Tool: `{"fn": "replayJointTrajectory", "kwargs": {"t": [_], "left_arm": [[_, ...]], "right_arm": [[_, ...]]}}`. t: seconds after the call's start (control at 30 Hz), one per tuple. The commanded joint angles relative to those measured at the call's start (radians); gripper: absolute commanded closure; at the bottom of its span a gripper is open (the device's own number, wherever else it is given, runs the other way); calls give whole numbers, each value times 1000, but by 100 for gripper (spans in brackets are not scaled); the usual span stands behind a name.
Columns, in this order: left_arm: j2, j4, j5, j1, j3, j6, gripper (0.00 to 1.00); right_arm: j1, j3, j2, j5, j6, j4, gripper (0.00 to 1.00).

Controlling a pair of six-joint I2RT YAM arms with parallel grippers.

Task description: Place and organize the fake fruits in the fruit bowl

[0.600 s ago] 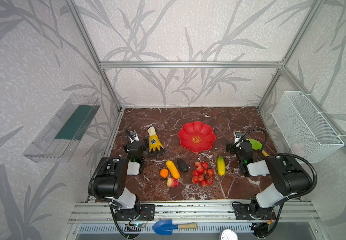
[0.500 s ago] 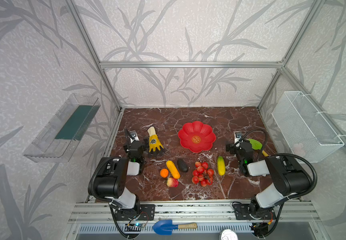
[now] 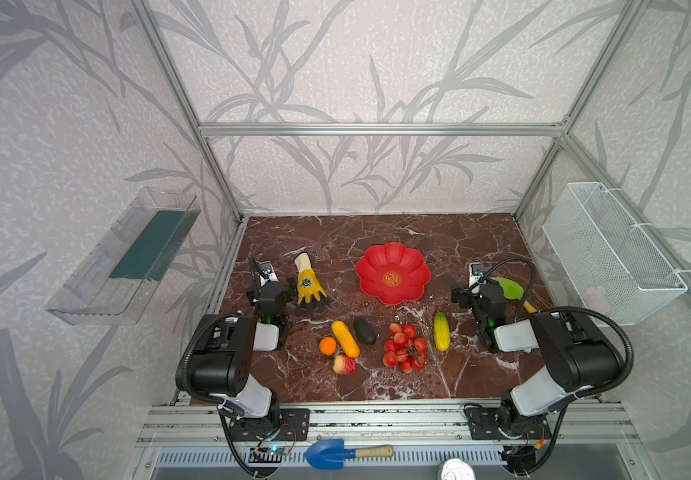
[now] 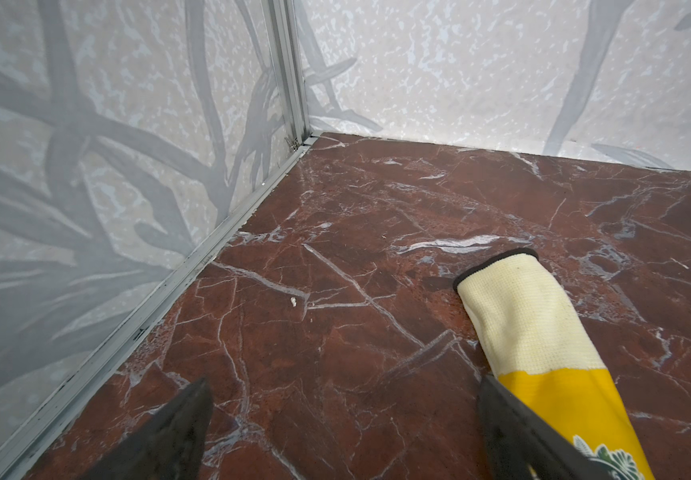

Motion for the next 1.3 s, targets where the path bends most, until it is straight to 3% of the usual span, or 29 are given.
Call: {"fn": "replayJointTrajectory", "kwargs": {"t": [0.0, 0.23, 0.33, 0.37, 0.4, 0.47, 0.57, 0.63, 0.67, 0.7, 0.77, 0.87, 1.0, 1.1, 1.27], "left_arm": [[5, 10, 0, 5, 3, 9, 1], [2, 28, -6, 5, -8, 7, 1], [-43, 95, -38, 5, -69, -20, 2], [-56, 133, -7, 5, -97, -4, 4], [-61, 204, 36, -7, -121, 47, 4], [-132, 170, -119, -74, -123, 84, 4], [-322, -65, -252, -100, -66, 50, 1], [-462, -340, -271, -94, 6, -136, 1], [-525, -497, -265, -91, 48, -253, 1], [-573, -624, -246, -88, 80, -362, 1], [-631, -705, -161, -87, 82, -452, 1], [-702, -705, -58, -87, 32, -519, 1], [-766, -783, 27, -87, 10, -560, 2], [-792, -830, 51, -86, 5, -595, 3], [-805, -845, 97, -86, -16, -630, 4]], "right_arm": [[-6, 18, -16, 8, 8, 8, 1], [-3, 5, -18, 29, 10, 37, 1], [30, -22, -131, 91, -14, 3, 1], [75, 25, -224, 190, -29, -157, 1], [92, 126, -320, 238, 20, -435, 1], [91, 309, -414, 198, 140, -835, 1], [93, 368, -451, 87, 229, -864, 1], [81, 354, -476, -37, 286, -882, 1], [78, 335, -491, -133, 275, -883, 0], [84, 330, -503, -156, 303, -916, 4], [91, 357, -506, -169, 373, -1064, 7], [135, 371, -499, -215, 432, -1249, 11], [283, 316, -512, -147, 468, -1368, 11], [360, 255, -504, -105, 520, -1365, 11], [400, 208, -413, -73, 552, -1290, 14]]}}
